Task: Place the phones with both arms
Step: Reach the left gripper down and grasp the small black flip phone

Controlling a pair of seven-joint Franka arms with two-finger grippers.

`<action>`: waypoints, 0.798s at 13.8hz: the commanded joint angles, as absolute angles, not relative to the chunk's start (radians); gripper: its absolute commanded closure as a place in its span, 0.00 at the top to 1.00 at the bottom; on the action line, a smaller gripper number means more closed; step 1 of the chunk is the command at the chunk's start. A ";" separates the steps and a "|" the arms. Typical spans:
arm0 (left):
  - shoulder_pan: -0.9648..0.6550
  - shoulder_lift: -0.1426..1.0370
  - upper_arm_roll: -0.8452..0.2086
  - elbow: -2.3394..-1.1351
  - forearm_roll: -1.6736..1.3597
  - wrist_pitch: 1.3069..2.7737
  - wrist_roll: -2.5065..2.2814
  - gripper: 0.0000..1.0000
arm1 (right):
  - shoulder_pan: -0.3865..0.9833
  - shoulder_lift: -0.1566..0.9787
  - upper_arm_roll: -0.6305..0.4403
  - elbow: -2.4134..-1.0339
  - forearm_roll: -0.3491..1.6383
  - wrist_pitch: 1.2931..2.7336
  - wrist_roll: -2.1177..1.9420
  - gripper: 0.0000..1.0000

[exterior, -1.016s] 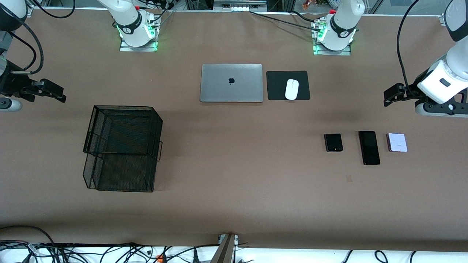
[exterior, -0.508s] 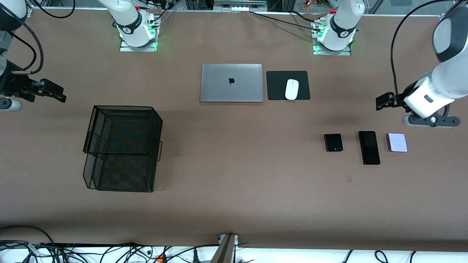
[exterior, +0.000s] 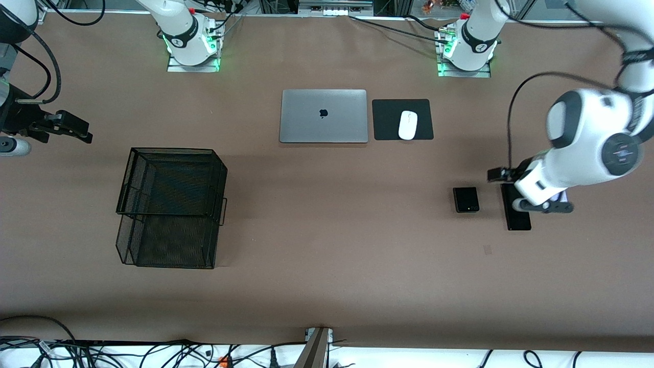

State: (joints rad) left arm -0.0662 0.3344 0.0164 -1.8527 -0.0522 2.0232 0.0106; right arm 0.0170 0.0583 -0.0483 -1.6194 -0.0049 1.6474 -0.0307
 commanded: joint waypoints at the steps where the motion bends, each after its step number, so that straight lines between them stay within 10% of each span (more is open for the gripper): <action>1: -0.080 0.376 -0.006 -1.954 -0.074 2.239 -0.009 1.00 | 0.018 0.055 -0.048 -1.612 0.008 1.646 -0.020 1.00; 11: -0.077 0.440 -0.040 -2.189 -0.074 2.643 -0.018 1.00 | 0.020 0.055 -0.048 -1.612 0.008 1.647 -0.020 1.00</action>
State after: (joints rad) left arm -0.0754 0.4523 -0.0305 -2.1762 -0.0525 2.6206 -0.0184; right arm 0.0174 0.0582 -0.0483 -1.6194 -0.0049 1.6474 -0.0307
